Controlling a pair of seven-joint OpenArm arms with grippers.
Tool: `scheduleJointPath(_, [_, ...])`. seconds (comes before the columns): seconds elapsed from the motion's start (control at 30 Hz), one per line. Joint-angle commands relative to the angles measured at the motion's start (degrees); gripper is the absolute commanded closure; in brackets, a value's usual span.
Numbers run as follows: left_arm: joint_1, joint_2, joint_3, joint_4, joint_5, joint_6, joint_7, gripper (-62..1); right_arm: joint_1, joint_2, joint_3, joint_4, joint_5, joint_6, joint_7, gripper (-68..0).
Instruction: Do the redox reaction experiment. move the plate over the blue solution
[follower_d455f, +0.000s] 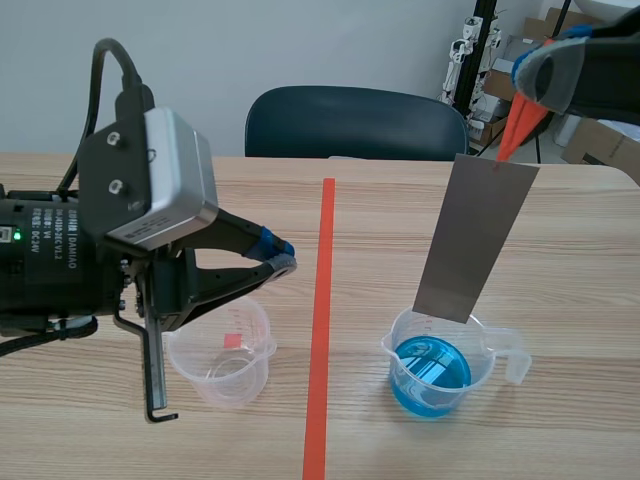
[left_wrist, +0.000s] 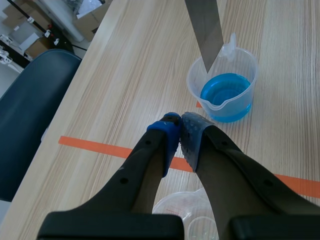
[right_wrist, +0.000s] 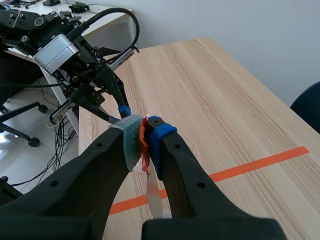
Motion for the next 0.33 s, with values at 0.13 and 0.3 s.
scheduleJointPath(0.13, [-1.0,-0.2,-0.5,0.3,-0.4,0.3,-0.5,-4.4,0.5,0.9,0.9,0.5,1.2,0.7,1.5,-0.4])
scheduleJointPath(0.3, [-1.8,-0.2,-0.5,0.3,-0.6,0.3,-0.5,-4.4,0.5,0.9,0.9,0.5,1.2,0.7,1.5,-0.4])
